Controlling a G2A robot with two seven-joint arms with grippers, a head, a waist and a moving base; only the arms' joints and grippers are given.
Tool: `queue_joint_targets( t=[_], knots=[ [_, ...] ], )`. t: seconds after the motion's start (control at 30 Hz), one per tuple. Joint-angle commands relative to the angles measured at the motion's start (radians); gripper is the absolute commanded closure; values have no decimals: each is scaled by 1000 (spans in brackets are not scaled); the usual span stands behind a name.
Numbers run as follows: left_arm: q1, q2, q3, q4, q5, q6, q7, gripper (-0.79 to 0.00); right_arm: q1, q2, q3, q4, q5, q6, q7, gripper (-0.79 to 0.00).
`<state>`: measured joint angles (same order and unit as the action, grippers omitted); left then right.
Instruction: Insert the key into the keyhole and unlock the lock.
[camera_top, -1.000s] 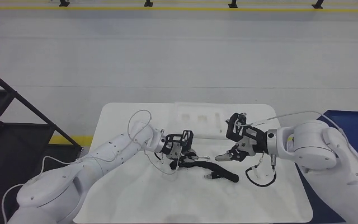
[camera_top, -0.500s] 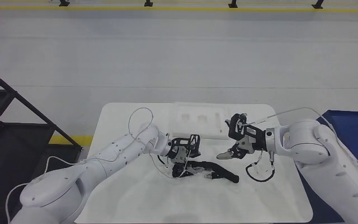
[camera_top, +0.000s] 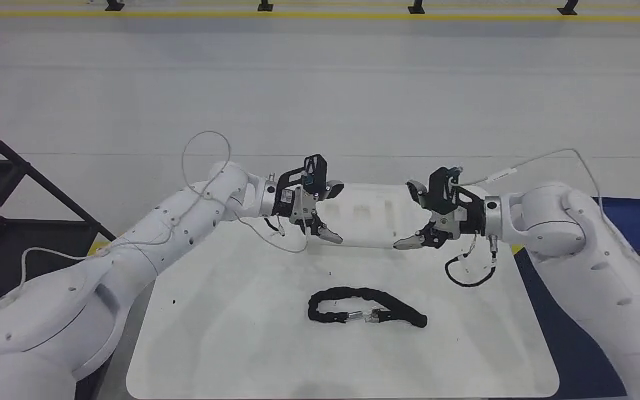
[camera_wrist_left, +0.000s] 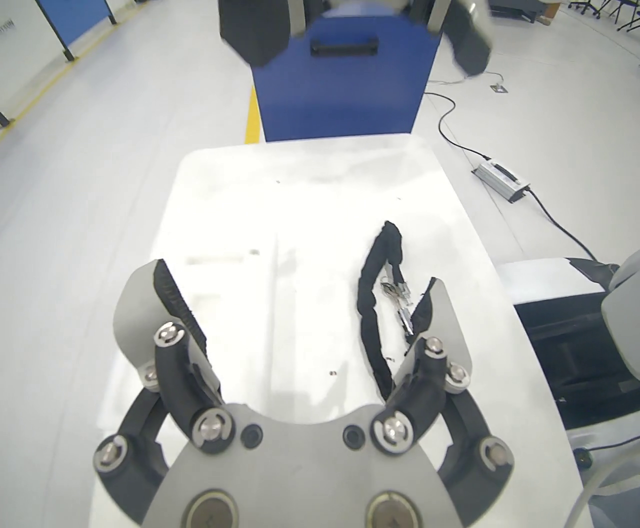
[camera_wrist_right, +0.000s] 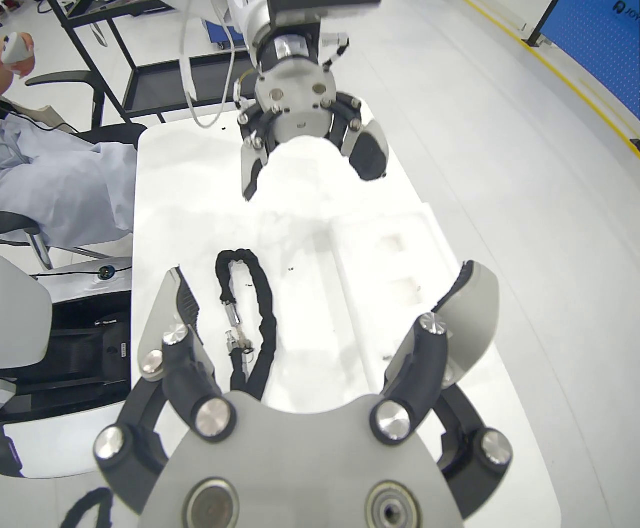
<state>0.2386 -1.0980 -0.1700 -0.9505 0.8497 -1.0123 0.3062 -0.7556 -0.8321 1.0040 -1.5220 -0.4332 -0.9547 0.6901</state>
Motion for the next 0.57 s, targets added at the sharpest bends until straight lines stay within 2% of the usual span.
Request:
queue_joint_targets(
  t=[0.0,0.23,0.53],
  knots=[
    [-34,3,0,12,21,0,56,-785,63,-16,-32,66,4,-30,-20,-785],
    [-110,-7,0,81,4,0,112,-785,225,-56,-108,213,45,-58,-71,-785],
    [-146,-9,0,96,-129,0,62,-785,325,-71,-168,267,59,-58,-89,-785]
  ],
)
